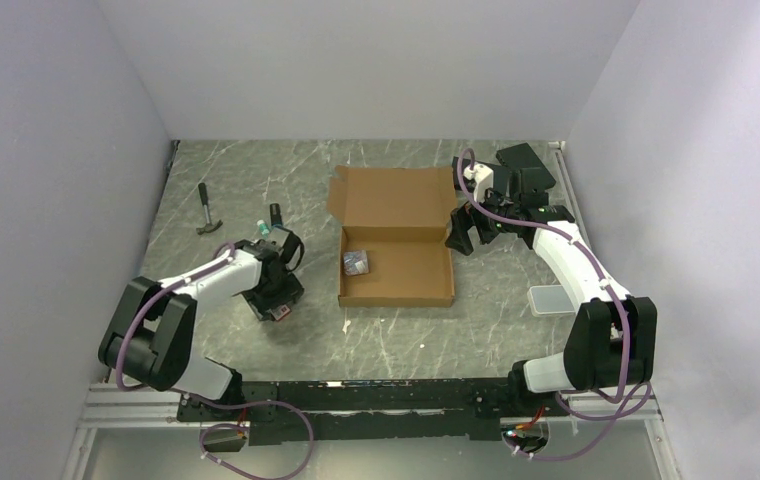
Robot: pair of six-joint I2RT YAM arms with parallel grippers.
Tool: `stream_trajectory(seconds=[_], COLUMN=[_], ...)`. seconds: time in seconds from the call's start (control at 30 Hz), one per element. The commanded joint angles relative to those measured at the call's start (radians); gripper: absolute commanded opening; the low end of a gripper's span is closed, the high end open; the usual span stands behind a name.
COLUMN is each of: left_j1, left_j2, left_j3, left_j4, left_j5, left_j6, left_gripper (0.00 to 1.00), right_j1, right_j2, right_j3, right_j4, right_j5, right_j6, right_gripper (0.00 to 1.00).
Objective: Fold the paper box
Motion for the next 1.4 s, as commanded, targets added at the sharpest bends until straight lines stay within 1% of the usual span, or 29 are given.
stream_trajectory(seconds=[0.0,0.13,0.2,0.27,0.3,0.33,0.43,0.47,0.6,0.7,0.8,0.83,0.9,0.97,1.0,1.07,1.17,1.23,1.27,1.37], left_j1=[0.046,0.123,0.133,0.136,0.136,0.136,0.136,0.135,0.134,0.133,0.126,0.118,0.103,0.078,0.057,0.003,-0.123,-0.198,-0.229,-0.301], left_j2=[-0.001,0.014,0.038,0.058,0.061,0.061,0.032,0.012,-0.101,-0.205,-0.314,-0.352,-0.424,-0.463,-0.463,-0.431,-0.321,-0.223,-0.146,0.027], left_j3=[-0.055,-0.074,-0.073,-0.071,-0.072,-0.073,-0.071,-0.068,-0.065,-0.071,-0.091,-0.104,-0.130,-0.130,-0.118,-0.073,0.014,0.084,0.127,0.261], left_j4=[0.001,0.064,0.081,0.097,0.107,0.112,0.101,0.089,0.051,0.069,0.168,0.226,0.353,0.430,0.455,0.489,0.528,0.545,0.553,0.535], left_j5=[-0.103,-0.063,-0.044,-0.016,-0.001,0.012,0.027,0.016,0.000,0.055,0.203,0.273,0.460,0.537,0.553,0.564,0.532,0.492,0.479,0.431], left_j6=[-0.047,-0.001,0.016,0.033,0.041,0.050,0.078,0.086,0.132,0.183,0.279,0.319,0.380,0.387,0.390,0.396,0.408,0.420,0.428,0.457], left_gripper=[0.70,0.68,0.56,0.41,0.31,0.25,0.15,0.13,0.11,0.10,0.10,0.10,0.09,0.08,0.08,0.08,0.09,0.09,0.09,0.10], right_j1=[-0.002,-0.002,-0.003,-0.002,-0.002,-0.003,-0.004,-0.004,-0.003,-0.003,-0.003,-0.003,-0.004,-0.004,-0.004,-0.004,-0.004,-0.004,-0.004,-0.004], right_j2=[-0.024,-0.026,-0.027,-0.026,-0.027,-0.028,-0.027,-0.028,-0.026,-0.026,-0.026,-0.025,-0.024,-0.024,-0.022,-0.022,-0.021,-0.020,-0.021,-0.020], right_j3=[0.029,0.029,0.028,0.029,0.029,0.029,0.028,0.029,0.028,0.028,0.028,0.028,0.027,0.026,0.026,0.026,0.026,0.026,0.026,0.024], right_j4=[0.002,0.002,0.002,0.002,0.002,0.002,0.002,0.002,0.003,0.003,0.003,0.005,0.006,0.006,0.006,0.006,0.006,0.008,0.008,0.008], right_j5=[-0.036,-0.037,-0.037,-0.037,-0.036,-0.036,-0.038,-0.037,-0.037,-0.037,-0.037,-0.036,-0.035,-0.035,-0.035,-0.034,-0.033,-0.030,-0.031,-0.030], right_j6=[-0.024,-0.025,-0.025,-0.026,-0.025,-0.025,-0.024,-0.025,-0.026,-0.024,-0.025,-0.025,-0.024,-0.024,-0.024,-0.024,-0.024,-0.023,-0.024,-0.025], right_gripper=[1.00,1.00,1.00,1.00,1.00,1.00,1.00,1.00,1.00,1.00,1.00,1.00,1.00,1.00,1.00,1.00,1.00,1.00,1.00,1.00])
